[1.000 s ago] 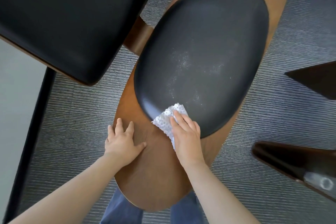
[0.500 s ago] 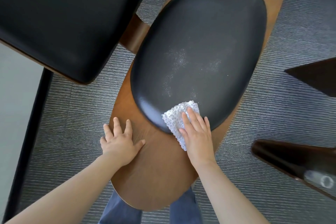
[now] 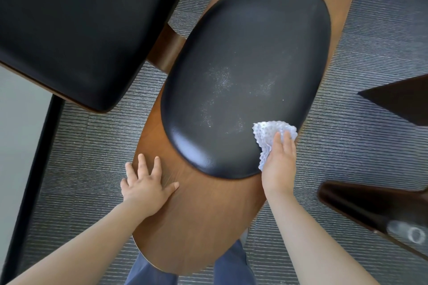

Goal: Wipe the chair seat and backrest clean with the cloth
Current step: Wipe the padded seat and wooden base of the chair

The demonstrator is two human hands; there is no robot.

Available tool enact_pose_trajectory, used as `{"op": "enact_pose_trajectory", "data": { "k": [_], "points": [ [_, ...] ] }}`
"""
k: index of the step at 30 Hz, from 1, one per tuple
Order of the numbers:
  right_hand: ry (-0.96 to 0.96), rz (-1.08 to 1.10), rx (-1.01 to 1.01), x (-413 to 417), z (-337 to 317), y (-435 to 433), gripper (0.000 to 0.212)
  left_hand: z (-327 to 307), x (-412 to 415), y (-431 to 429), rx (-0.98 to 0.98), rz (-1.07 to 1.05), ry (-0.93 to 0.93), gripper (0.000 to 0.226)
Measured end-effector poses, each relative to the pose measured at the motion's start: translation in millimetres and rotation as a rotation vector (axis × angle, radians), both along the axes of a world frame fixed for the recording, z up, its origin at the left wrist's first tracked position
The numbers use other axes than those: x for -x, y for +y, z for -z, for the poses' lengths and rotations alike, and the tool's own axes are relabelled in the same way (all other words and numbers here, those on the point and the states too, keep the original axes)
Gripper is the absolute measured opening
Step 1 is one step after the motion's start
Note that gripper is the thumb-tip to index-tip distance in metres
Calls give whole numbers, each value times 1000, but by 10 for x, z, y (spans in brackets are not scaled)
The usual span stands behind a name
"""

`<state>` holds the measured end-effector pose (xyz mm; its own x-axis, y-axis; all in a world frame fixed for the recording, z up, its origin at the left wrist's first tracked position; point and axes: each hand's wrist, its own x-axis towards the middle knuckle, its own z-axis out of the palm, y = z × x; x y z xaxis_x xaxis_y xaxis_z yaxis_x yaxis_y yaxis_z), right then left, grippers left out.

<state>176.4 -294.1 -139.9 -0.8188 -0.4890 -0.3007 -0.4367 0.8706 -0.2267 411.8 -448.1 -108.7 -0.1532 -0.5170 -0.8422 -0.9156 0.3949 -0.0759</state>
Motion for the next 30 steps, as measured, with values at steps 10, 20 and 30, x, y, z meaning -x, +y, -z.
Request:
{"op": "enact_pose_trajectory", "data": {
  "k": [10,20,30],
  "points": [
    [-32,7,334,-214,-268,-309,47,-24,7,-27,-8,-50,31,93],
    [-172,-450,287,-891,-270,-892,58,2,-84,-43,29,-122,134,115],
    [-21,-760,-71,-897,16,-882,57,42,-57,-51,19,-129,114,114]
  ]
}}
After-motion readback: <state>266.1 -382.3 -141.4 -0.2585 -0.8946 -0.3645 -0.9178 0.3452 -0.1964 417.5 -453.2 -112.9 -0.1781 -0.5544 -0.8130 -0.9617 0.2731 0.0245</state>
